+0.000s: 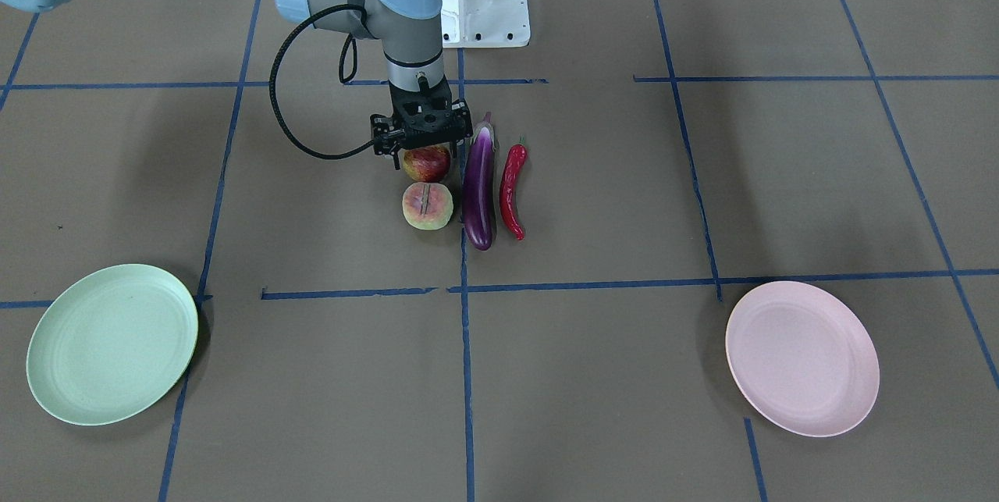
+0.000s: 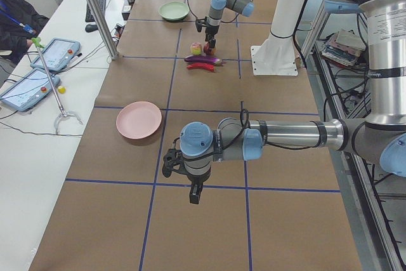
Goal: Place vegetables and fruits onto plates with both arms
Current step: 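Move the right gripper down onto the red pomegranate and close it, then lift the pomegranate with the right gripper and carry it over the green plate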
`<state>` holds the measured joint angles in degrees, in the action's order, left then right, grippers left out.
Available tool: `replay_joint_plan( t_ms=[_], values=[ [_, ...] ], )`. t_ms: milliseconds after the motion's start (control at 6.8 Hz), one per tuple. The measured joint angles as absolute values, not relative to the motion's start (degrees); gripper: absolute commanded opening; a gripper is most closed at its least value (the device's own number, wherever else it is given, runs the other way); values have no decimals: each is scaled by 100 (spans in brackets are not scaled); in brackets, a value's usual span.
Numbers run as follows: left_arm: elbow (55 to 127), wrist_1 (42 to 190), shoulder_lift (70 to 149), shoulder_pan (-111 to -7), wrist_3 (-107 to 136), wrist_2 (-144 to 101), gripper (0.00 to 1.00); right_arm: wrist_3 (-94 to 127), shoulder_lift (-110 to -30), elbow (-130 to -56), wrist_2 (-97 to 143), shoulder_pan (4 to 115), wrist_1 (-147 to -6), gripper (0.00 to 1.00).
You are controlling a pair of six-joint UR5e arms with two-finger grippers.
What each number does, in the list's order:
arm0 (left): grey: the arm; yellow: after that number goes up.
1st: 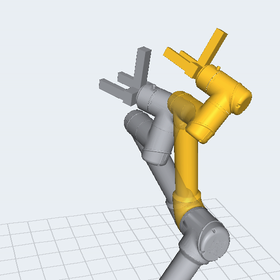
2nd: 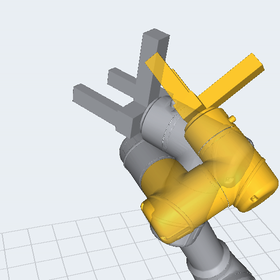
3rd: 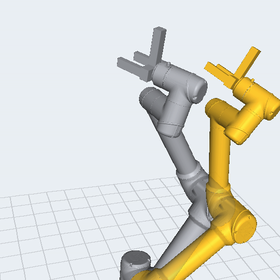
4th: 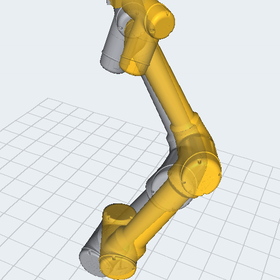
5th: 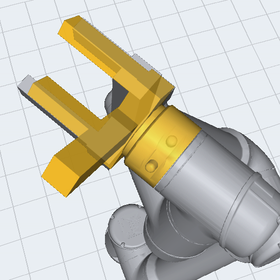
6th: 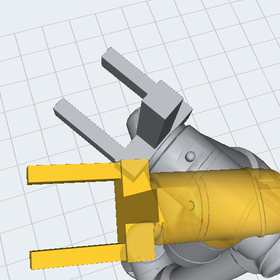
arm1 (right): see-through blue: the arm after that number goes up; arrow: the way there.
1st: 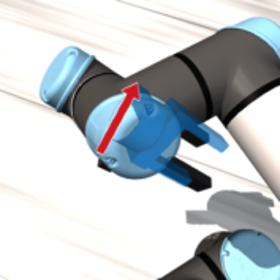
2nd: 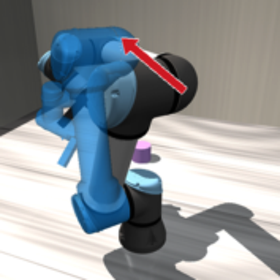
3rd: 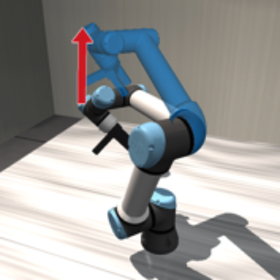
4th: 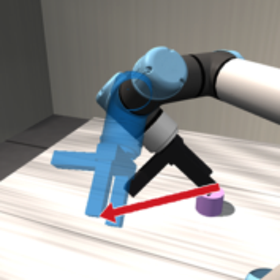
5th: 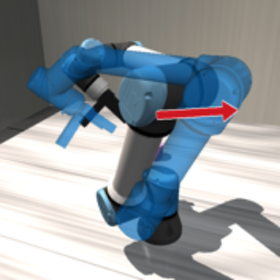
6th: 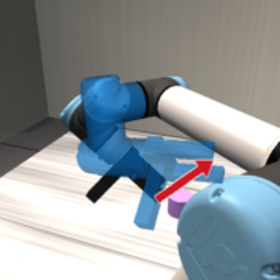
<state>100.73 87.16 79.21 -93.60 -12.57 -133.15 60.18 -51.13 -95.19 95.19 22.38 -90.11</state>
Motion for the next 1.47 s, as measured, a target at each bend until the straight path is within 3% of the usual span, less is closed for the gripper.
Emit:
replay_joint_plan(
  t_ms=[147, 294, 735, 1029, 1471],
  values=[
    [10065, 8720, 7922, -9358, -1258, -13315, 100, 6007, -5093, -9448, 9526, 2226, -9013, 15],
    [10057, 8724, 7921, -9355, -1262, -13316, 100, 5993, -5064, -9409, 9544, 2228, -9028, 4],
    [10054, 8735, 7922, -9352, -1265, -13315, 100, 5991, -5007, -9865, 9801, 2437, -9370, 3],
    [10055, 8739, 7923, -9346, -1266, -13319, 100, 5639, -5034, -10331, 10501, 3202, -9837, 3],
    [10055, 8751, 7927, -9343, -1266, -13324, 100, 3267, -5361, -9860, 11675, 4998, -9885, 2]
  ],
)
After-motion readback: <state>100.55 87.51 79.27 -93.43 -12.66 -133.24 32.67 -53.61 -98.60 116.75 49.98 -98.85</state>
